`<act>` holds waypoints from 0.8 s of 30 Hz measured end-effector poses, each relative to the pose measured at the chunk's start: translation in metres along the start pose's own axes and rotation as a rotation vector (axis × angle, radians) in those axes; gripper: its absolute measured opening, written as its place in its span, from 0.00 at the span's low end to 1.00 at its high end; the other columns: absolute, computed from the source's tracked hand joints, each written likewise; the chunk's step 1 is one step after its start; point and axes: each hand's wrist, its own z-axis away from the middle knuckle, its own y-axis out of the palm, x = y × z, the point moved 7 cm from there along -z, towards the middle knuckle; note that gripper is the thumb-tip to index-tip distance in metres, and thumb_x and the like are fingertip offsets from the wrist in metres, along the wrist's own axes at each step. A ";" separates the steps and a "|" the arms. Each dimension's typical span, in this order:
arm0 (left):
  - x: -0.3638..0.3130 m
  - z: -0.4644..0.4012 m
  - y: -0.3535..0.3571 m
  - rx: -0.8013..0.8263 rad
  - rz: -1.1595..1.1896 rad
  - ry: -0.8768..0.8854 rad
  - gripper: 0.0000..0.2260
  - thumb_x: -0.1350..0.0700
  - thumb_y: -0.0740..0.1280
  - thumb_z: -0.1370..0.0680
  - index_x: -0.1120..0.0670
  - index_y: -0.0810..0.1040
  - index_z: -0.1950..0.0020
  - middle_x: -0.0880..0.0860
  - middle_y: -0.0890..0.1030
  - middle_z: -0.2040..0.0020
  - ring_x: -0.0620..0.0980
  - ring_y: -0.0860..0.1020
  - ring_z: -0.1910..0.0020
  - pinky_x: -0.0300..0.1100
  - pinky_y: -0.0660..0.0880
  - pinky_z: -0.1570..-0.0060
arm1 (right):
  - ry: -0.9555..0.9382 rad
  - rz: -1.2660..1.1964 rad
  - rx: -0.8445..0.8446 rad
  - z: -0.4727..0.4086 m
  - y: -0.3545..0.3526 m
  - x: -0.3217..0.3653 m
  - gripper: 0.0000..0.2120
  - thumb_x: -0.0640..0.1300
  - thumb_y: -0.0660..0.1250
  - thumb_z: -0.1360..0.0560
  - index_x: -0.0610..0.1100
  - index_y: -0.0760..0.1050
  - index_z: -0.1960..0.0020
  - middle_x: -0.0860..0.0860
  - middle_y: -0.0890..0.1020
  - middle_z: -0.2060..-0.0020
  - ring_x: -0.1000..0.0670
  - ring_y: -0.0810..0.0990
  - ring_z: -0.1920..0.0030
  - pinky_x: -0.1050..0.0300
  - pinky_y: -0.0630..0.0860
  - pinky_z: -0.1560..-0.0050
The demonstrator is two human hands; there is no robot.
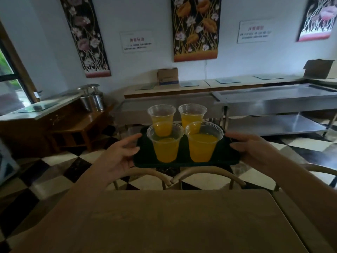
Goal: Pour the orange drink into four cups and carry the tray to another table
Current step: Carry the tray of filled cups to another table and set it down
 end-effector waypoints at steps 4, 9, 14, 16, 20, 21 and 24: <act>0.002 -0.027 -0.016 0.052 -0.017 -0.016 0.22 0.70 0.63 0.22 0.52 0.78 0.32 0.58 0.80 0.35 0.59 0.82 0.40 0.48 0.83 0.56 | -0.029 0.024 -0.056 -0.007 0.005 -0.010 0.20 0.30 0.58 0.20 0.43 0.76 0.32 0.42 0.79 0.36 0.43 0.79 0.38 0.50 0.79 0.45; 0.004 -0.059 -0.039 0.130 -0.048 -0.025 0.23 0.70 0.63 0.22 0.53 0.77 0.30 0.60 0.80 0.34 0.61 0.82 0.39 0.51 0.83 0.52 | -0.025 0.015 -0.111 -0.014 0.020 -0.018 0.20 0.30 0.59 0.20 0.43 0.77 0.33 0.42 0.82 0.39 0.44 0.82 0.41 0.49 0.80 0.42; 0.016 -0.082 -0.061 0.166 -0.052 -0.059 0.24 0.70 0.63 0.23 0.52 0.77 0.29 0.61 0.80 0.35 0.61 0.82 0.40 0.50 0.83 0.53 | -0.022 -0.022 -0.157 -0.015 0.041 -0.031 0.20 0.27 0.58 0.20 0.39 0.75 0.32 0.39 0.82 0.41 0.41 0.82 0.40 0.45 0.79 0.41; 0.026 -0.087 -0.069 0.177 -0.040 -0.084 0.25 0.70 0.63 0.23 0.52 0.76 0.28 0.61 0.79 0.34 0.62 0.82 0.40 0.52 0.83 0.53 | 0.006 -0.045 -0.165 -0.016 0.045 -0.041 0.20 0.28 0.58 0.20 0.39 0.76 0.33 0.40 0.82 0.40 0.41 0.82 0.40 0.46 0.80 0.43; 0.045 -0.086 -0.080 0.165 -0.051 -0.099 0.24 0.69 0.62 0.21 0.51 0.75 0.28 0.58 0.82 0.36 0.59 0.81 0.39 0.50 0.83 0.55 | 0.028 -0.053 -0.146 -0.022 0.045 -0.063 0.19 0.29 0.59 0.20 0.42 0.77 0.34 0.41 0.82 0.40 0.42 0.82 0.40 0.42 0.78 0.38; 0.050 -0.085 -0.082 0.158 -0.059 -0.097 0.24 0.69 0.62 0.21 0.51 0.74 0.28 0.57 0.81 0.35 0.59 0.81 0.38 0.48 0.83 0.55 | 0.032 -0.037 -0.148 -0.023 0.046 -0.068 0.19 0.29 0.59 0.20 0.43 0.78 0.34 0.42 0.83 0.40 0.43 0.83 0.41 0.42 0.77 0.37; 0.072 -0.080 -0.088 0.128 -0.066 -0.122 0.26 0.69 0.62 0.21 0.51 0.73 0.26 0.55 0.79 0.32 0.58 0.79 0.35 0.50 0.81 0.47 | 0.052 -0.003 -0.183 -0.022 0.049 -0.084 0.21 0.29 0.59 0.20 0.44 0.78 0.34 0.44 0.83 0.42 0.44 0.82 0.41 0.43 0.78 0.38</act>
